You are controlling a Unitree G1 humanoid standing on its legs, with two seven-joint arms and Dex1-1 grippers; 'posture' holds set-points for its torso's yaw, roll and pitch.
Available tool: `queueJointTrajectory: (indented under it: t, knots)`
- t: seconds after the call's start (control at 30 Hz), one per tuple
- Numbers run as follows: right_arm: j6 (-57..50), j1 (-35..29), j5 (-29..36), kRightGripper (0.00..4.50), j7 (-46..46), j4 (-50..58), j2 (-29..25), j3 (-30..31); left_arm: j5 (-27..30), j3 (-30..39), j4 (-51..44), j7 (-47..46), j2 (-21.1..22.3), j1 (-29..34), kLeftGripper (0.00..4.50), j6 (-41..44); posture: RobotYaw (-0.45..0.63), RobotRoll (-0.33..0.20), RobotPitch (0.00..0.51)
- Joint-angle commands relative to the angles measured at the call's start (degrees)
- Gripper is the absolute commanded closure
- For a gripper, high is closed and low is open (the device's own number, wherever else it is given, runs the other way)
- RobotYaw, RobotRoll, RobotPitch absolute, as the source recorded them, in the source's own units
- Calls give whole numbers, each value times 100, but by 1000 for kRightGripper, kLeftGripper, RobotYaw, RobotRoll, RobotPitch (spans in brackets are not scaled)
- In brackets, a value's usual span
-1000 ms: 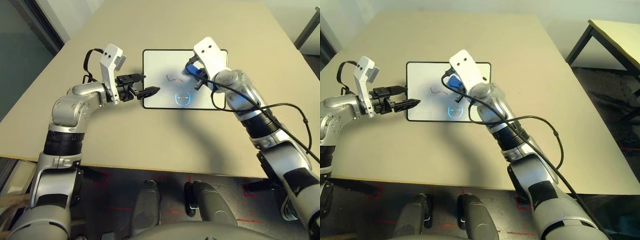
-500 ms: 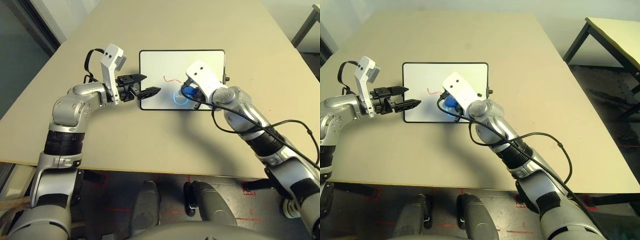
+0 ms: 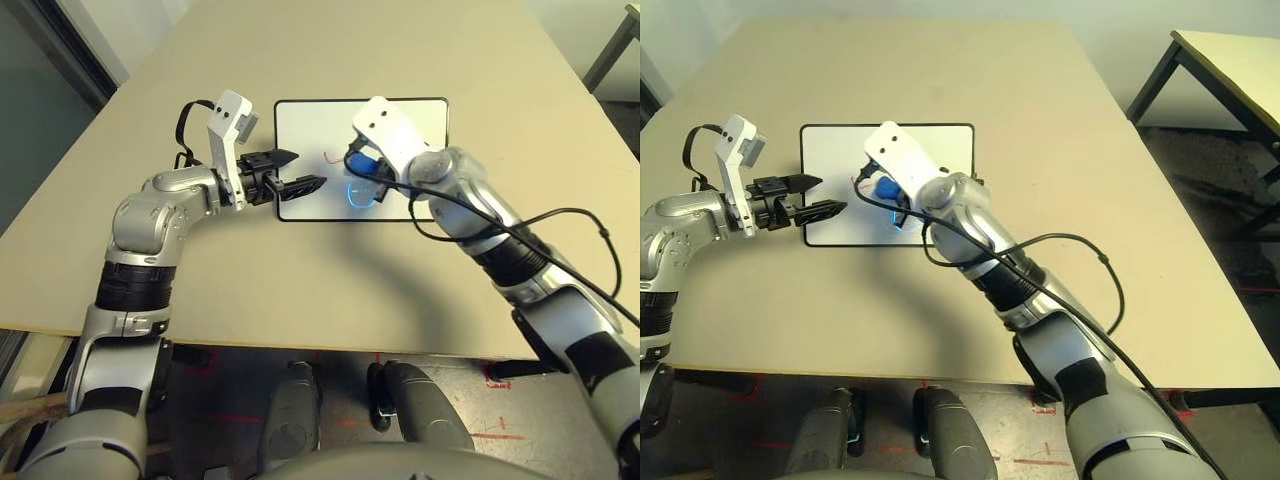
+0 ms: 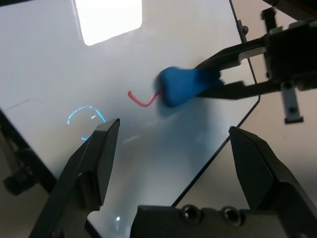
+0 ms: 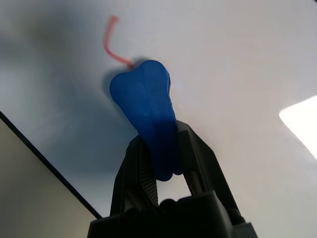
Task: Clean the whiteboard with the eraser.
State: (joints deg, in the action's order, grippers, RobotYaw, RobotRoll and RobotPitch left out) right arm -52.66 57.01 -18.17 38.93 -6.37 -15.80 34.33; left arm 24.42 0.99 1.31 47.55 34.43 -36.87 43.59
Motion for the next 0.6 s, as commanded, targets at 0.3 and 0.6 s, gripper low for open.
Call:
queueJointTrajectory:
  t: [0.3,0.6]
  knots:
    - [100,-12,-187,3721,312,-116,-512,88,39,-38,-195,-52,-87,160,0,91,-24,0,140]
    - [-301,-249,-259,3721,814,708,-1366,258,-4,-90,-50,11,-128,100,0,33,-60,0,141]
